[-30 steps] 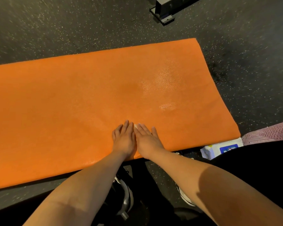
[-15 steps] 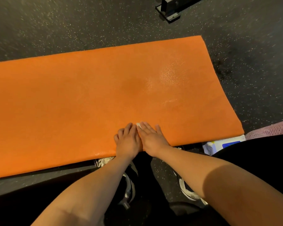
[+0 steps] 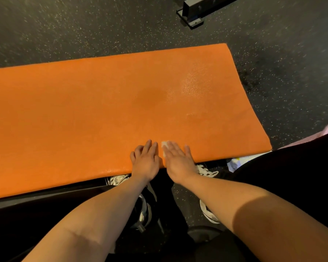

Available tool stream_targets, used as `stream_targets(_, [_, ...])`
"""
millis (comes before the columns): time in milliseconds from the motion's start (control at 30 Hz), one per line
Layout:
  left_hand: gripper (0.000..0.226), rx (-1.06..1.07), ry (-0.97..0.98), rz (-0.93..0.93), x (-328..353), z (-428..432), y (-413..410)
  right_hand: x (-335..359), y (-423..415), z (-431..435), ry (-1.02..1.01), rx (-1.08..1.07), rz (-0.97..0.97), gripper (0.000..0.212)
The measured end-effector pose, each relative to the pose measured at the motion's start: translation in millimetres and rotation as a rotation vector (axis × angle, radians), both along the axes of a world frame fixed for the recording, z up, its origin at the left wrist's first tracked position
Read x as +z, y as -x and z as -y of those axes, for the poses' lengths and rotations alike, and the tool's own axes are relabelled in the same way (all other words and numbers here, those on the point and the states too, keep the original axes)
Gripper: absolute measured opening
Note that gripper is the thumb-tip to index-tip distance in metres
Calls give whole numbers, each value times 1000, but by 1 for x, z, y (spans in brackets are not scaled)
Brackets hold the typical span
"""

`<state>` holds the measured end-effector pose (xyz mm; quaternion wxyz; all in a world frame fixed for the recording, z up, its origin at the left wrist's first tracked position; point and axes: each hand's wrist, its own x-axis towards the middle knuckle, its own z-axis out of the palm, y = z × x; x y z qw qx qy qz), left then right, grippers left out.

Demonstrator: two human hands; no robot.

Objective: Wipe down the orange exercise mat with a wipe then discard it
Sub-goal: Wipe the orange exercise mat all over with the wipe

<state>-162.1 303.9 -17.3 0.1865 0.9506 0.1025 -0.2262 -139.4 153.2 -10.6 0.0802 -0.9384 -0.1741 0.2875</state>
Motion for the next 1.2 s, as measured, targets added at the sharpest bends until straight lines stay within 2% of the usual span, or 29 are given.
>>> stream_targets(67, [53, -2, -8, -3, 0, 0, -1, 2, -17, 7, 77, -189, -21, 60])
stream_targets(133, [51, 11, -17, 1, -1, 1, -3, 2, -28, 7, 99, -272, -51, 57])
stream_targets(267, [46, 50, -47, 23, -1, 5, -8, -1, -35, -6, 50, -86, -95, 61])
stream_targets(367, [46, 63, -55, 19, -1, 5, -14, -7, -48, -12, -11, 51, -110, 56])
stream_targets(533, [46, 71, -59, -41, -5, 1, -25, -5, -72, -27, 139, -240, -153, 64])
stream_targets(667, [50, 101, -49, -76, -10, -7, -39, -16, -63, -49, -32, -13, -169, 61])
stream_targets(733, [49, 92, -41, -93, -13, -13, -49, -24, -73, -44, -62, 36, -152, 59])
stream_targets(867, [49, 29, -81, -100, -20, -17, -66, -30, -102, -26, 56, -247, -45, 63])
stream_targets(933, [48, 42, -93, -76, -24, -17, -75, -31, -105, -33, 44, -313, -7, 64])
stream_targets(1000, [49, 62, -85, -60, -28, -17, -84, -32, -103, -47, -42, -265, -27, 62])
stream_targets(1100, [49, 98, -53, -32, -34, -22, -95, -44, -108, -56, -168, -16, 3, 59])
stream_targets(1200, [50, 119, -51, -23, -42, -29, -104, -58, -133, -42, -145, 84, 46, 65])
